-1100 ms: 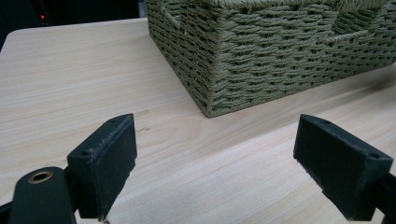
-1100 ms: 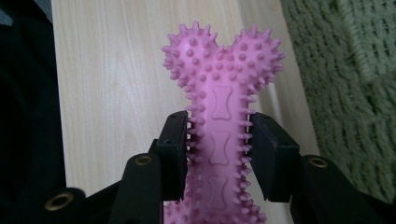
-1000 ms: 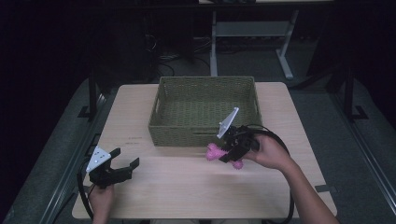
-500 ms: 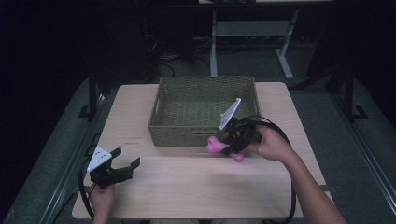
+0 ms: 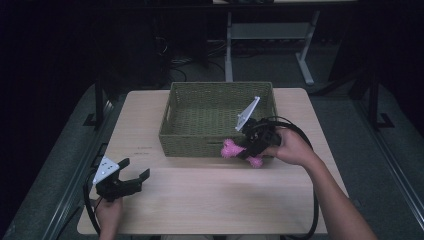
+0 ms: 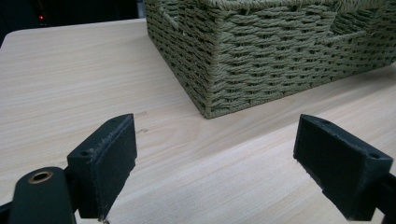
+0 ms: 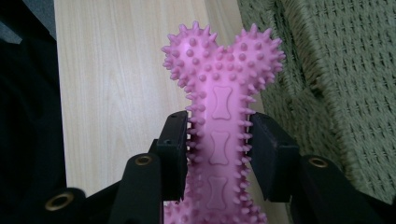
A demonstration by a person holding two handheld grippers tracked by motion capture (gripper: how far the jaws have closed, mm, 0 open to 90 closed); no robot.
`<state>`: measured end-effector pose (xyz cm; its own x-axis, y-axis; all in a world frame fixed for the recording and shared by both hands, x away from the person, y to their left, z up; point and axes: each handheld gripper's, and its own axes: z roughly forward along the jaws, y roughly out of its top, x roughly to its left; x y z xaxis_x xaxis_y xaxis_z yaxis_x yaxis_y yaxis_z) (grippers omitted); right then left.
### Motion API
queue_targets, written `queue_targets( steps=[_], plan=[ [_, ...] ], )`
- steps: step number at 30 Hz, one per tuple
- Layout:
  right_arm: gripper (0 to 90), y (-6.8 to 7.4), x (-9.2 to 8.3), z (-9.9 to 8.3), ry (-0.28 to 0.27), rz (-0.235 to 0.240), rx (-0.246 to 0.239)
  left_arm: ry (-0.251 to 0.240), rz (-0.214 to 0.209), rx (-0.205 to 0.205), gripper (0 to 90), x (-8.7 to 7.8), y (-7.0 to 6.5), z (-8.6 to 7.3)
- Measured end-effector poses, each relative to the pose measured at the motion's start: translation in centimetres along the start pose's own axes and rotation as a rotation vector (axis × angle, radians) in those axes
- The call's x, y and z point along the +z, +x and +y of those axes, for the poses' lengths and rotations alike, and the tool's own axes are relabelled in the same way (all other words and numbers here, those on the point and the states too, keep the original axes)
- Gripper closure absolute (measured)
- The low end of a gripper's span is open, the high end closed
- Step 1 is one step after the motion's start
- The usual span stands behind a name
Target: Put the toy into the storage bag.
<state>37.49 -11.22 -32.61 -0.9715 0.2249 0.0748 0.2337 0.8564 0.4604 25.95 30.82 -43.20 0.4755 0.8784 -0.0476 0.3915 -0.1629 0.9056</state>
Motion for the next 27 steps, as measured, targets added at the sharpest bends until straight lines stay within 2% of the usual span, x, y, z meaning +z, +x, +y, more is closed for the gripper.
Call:
queue_targets(
  steps=[14, 27],
  plan=[
    [58.4, -0.8, -1.2, 0.8, -0.014, -0.003, -0.006, -0.002, 0.000, 0.000, 12.8, -0.1, 0.0, 0.0],
    [58.4, -1.8, -1.8, 1.7, -0.004, -0.014, -0.012, -0.004, 0.000, -0.002, 12.8, -0.1, 0.1, 0.0]
  ],
)
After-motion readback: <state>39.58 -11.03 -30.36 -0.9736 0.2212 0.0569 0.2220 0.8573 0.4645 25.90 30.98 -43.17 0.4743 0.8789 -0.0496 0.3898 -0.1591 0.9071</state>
